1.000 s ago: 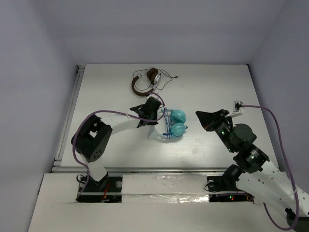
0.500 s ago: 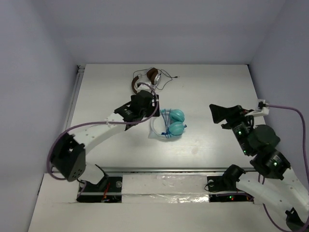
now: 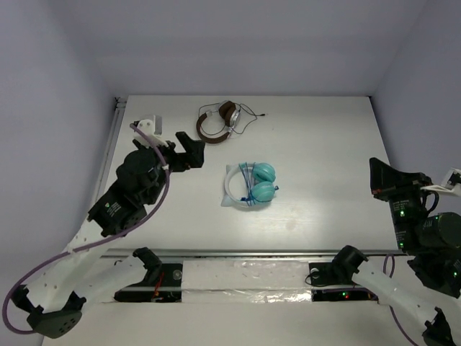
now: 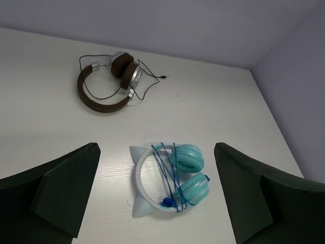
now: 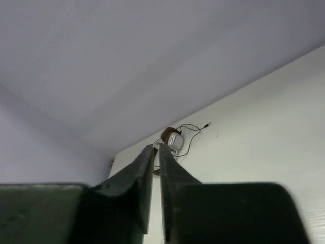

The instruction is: Wrap the headphones

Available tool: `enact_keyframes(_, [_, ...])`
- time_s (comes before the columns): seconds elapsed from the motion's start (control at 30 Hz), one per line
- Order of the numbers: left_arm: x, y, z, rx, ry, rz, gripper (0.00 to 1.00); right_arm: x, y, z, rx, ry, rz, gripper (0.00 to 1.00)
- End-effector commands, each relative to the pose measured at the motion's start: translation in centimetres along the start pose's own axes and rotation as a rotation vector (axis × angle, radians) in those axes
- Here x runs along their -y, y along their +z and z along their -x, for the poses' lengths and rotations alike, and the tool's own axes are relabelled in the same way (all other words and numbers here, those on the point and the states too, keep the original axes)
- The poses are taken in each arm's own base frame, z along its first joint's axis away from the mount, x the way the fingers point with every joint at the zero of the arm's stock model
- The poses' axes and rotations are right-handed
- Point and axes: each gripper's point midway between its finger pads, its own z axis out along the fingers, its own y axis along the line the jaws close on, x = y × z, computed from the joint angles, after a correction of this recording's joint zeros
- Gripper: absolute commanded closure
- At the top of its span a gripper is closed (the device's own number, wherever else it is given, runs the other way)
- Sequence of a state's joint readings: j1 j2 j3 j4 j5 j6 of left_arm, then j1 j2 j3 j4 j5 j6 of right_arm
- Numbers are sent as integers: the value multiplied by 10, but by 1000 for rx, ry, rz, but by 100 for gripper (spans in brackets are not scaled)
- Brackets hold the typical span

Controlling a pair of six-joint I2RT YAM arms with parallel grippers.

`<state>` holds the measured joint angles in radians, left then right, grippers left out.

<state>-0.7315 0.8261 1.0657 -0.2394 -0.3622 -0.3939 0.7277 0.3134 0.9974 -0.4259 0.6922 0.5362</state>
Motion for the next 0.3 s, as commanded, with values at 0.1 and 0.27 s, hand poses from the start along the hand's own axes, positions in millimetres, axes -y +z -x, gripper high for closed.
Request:
enact_keyframes(0.1, [-17, -24, 11, 66, -3, 22, 4, 21, -7, 5, 13, -33, -79, 46])
enact_keyframes(0.27, [-23, -18, -4, 37, 3, 50, 5, 22, 2, -16, -40, -68, -103, 8])
